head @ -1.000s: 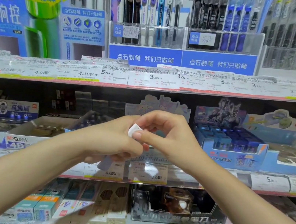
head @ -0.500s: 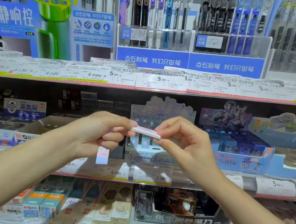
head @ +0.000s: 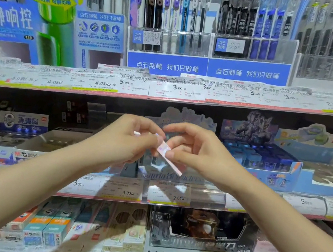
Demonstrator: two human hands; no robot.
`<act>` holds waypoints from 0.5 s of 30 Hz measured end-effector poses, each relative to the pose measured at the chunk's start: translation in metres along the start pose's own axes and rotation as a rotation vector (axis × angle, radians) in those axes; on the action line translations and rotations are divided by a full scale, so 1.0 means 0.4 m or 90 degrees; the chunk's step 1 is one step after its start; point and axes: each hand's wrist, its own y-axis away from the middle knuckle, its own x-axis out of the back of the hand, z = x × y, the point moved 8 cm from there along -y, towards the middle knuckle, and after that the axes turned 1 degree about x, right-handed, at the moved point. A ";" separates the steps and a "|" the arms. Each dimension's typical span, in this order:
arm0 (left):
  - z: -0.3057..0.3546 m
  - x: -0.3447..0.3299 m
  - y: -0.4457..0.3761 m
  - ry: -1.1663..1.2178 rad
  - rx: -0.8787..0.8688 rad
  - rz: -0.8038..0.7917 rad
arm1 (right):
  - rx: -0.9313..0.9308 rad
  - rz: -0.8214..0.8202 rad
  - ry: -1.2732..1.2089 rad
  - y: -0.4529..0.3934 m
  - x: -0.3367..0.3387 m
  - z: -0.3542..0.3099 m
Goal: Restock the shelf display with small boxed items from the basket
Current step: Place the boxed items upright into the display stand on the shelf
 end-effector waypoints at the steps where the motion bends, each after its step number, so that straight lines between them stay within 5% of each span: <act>1: 0.006 0.006 -0.002 -0.032 -0.031 0.017 | 0.004 0.005 0.009 -0.005 0.013 0.000; 4: 0.021 0.016 -0.004 -0.407 -0.187 0.038 | 0.040 0.070 0.095 -0.023 0.058 0.004; 7: -0.024 0.003 -0.012 -0.687 -0.150 -0.038 | 0.058 0.146 0.164 -0.028 0.081 0.022; 15: -0.063 -0.009 -0.023 -0.738 -0.089 -0.094 | 0.084 0.185 0.280 -0.025 0.075 0.069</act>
